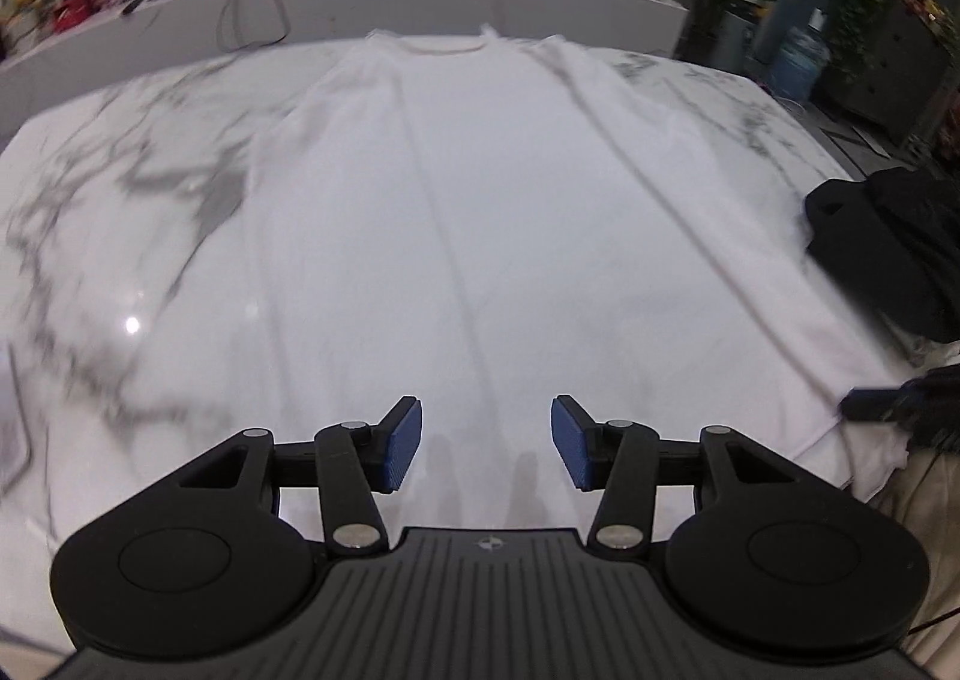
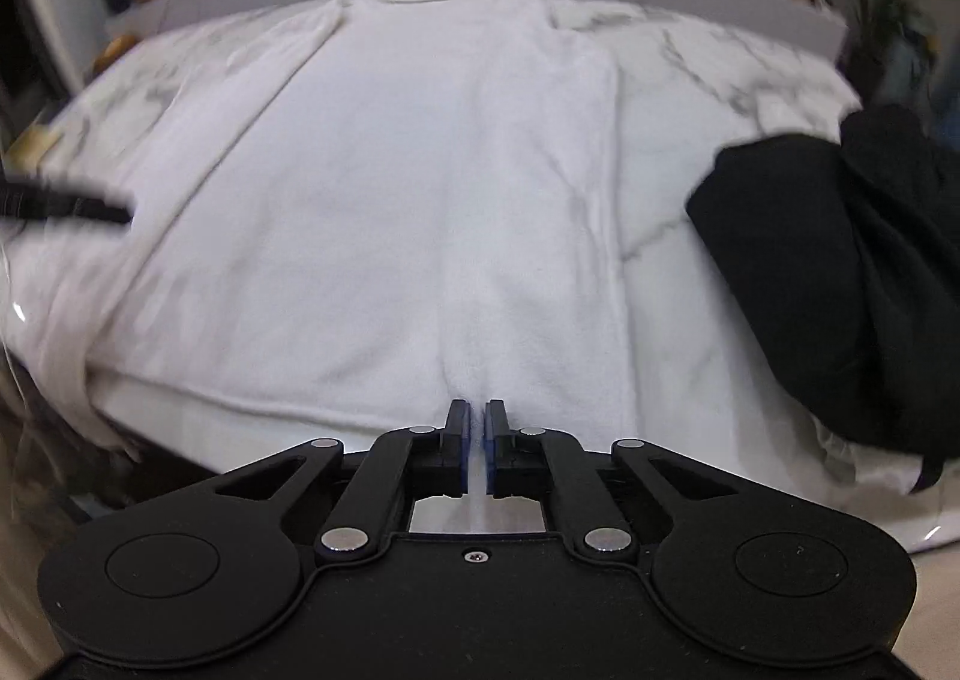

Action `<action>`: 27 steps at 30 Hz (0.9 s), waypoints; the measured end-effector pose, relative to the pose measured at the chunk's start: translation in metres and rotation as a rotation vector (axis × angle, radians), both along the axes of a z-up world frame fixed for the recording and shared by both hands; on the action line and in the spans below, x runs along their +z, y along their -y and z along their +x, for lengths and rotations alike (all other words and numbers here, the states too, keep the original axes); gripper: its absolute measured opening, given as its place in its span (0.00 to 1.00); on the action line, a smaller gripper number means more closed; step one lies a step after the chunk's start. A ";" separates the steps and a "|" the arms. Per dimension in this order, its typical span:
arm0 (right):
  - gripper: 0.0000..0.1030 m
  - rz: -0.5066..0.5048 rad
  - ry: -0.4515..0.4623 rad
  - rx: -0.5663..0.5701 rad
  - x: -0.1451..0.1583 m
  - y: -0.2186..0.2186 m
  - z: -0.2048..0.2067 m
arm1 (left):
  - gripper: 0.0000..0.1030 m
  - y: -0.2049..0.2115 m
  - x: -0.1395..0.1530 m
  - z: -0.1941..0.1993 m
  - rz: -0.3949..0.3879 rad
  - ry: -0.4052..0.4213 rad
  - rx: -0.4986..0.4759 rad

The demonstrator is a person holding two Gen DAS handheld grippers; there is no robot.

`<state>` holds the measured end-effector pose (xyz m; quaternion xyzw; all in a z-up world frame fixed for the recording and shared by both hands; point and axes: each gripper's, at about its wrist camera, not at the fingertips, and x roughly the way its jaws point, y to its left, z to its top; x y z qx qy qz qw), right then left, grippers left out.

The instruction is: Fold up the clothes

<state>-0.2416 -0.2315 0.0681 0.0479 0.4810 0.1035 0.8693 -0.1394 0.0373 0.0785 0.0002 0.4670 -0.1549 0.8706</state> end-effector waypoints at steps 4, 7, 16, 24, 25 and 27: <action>0.03 0.162 -0.009 -0.023 0.014 0.010 -0.003 | 0.45 -0.014 -0.011 -0.007 -0.028 -0.023 0.032; 0.03 0.109 -0.005 -0.010 0.018 -0.002 -0.006 | 0.45 -0.016 -0.013 -0.009 -0.036 -0.024 0.030; 0.18 0.056 -0.088 0.043 -0.003 -0.020 -0.017 | 0.45 -0.024 -0.016 -0.017 -0.030 -0.015 0.031; 0.25 0.044 0.031 0.014 0.017 -0.021 -0.017 | 0.46 -0.057 -0.008 -0.020 -0.022 -0.001 0.200; 0.26 0.037 0.053 0.035 0.019 -0.030 -0.017 | 0.46 -0.062 -0.009 -0.020 -0.020 -0.009 0.221; 0.26 0.043 0.067 0.063 0.020 -0.040 -0.016 | 0.46 -0.068 -0.012 -0.023 -0.029 -0.027 0.244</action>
